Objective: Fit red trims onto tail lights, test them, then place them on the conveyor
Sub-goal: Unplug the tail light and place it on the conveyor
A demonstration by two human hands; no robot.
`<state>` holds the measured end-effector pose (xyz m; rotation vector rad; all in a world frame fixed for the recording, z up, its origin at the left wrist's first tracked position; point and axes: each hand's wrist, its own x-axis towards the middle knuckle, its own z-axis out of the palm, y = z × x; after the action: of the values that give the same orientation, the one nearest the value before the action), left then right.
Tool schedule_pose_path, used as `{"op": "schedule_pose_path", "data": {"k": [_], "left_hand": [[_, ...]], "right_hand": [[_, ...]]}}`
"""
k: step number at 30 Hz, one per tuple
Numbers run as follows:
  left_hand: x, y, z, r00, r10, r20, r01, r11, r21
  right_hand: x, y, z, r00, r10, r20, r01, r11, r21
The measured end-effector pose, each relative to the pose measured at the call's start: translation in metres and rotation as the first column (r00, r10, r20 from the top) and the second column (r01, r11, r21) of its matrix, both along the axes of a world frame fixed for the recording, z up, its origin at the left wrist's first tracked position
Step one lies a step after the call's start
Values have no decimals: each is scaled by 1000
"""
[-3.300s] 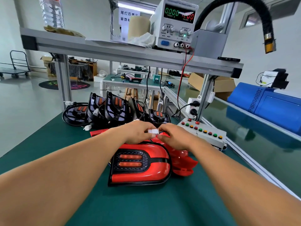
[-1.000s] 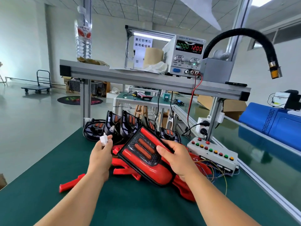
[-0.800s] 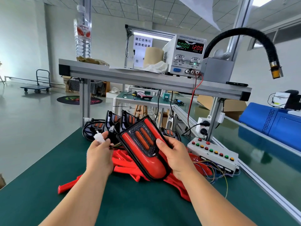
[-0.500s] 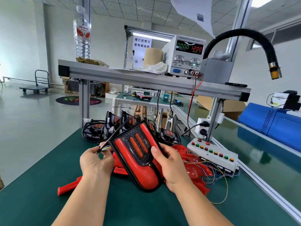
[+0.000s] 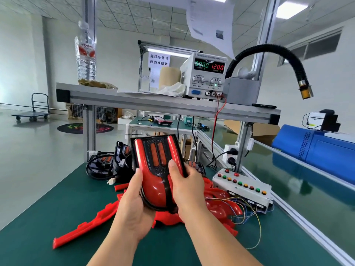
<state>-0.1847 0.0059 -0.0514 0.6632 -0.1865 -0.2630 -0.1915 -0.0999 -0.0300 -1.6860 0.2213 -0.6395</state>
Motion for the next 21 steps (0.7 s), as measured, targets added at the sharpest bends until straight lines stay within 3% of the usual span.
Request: {"op": "schedule_pose_path", "data": {"k": [4,7,9,11,16,21], "left_hand": [[-1,-3,4,997,34,-67,-33,999,16],[-2,-10,14,998,16,-67,-10,996,94],[-3,-20,25,999,1,-53,8,987,158],[-4,-35,38,999,-29,-36,36,973,226],[-2,-83,69,986,-142,-83,163,897,412],[-8,-162,104,946,-311,-87,311,806,504]], "right_hand": [[-10,-18,1,999,18,-41,-21,998,-68],[-23,-31,5,967,151,-204,-87,952,293],[-28,-37,11,937,321,-138,-215,840,498],[-32,-45,21,955,294,-37,-222,791,570],[-64,-97,35,970,240,36,-216,786,580],[-108,-175,54,993,93,67,-114,855,506]]}}
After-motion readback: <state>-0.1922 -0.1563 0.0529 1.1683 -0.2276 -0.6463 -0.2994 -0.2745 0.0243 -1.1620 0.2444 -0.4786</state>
